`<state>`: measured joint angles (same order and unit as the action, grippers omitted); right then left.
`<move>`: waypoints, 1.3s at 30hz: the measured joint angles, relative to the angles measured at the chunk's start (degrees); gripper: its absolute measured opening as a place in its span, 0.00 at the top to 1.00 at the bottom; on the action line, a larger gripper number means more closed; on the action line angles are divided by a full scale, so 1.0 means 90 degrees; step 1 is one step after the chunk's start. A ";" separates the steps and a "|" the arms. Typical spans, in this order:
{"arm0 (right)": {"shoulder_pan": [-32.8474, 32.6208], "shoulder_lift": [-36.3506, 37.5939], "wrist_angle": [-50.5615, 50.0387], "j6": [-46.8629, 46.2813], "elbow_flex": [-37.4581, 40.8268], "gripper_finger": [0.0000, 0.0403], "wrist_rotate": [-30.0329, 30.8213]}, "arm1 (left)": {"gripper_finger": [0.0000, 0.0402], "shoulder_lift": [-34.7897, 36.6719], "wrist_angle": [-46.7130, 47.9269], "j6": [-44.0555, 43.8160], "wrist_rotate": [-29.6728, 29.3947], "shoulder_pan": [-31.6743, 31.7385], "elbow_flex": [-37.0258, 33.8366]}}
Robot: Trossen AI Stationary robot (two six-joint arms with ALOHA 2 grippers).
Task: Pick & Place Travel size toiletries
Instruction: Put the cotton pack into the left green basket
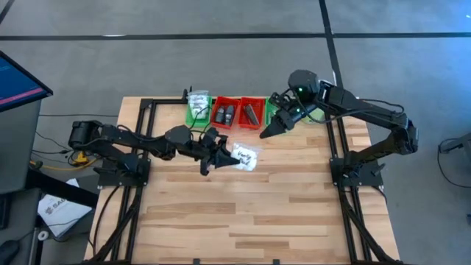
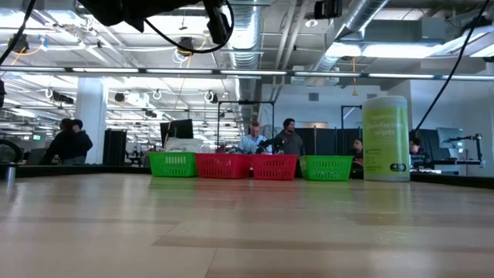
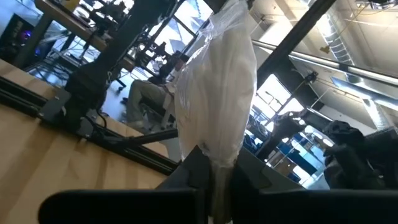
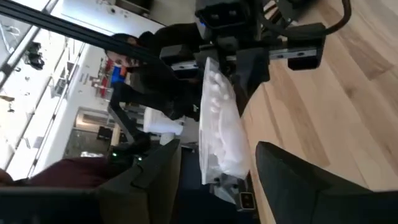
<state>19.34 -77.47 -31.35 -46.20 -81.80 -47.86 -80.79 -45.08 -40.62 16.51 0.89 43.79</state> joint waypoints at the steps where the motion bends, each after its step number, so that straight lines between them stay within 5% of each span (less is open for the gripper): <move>1: -0.0033 -0.0042 0.0012 0.0052 -0.0003 0.50 0.0023 | 0.96 0.0000 0.0004 0.0000 0.0000 0.0000 0.0000; 17: -0.0566 -0.0744 0.0899 -0.0177 -0.0014 0.48 0.0149 | 0.96 0.0000 0.0230 -0.0022 0.0005 0.0005 -0.0002; 39: -0.0647 -0.0903 0.0412 0.0023 -0.0170 0.67 -0.0058 | 0.96 -0.0004 0.0352 -0.0040 0.0022 0.0019 -0.0002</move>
<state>13.52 -85.60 -27.64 -45.99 -83.33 -48.38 -80.83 -41.91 -40.98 16.71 1.06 43.77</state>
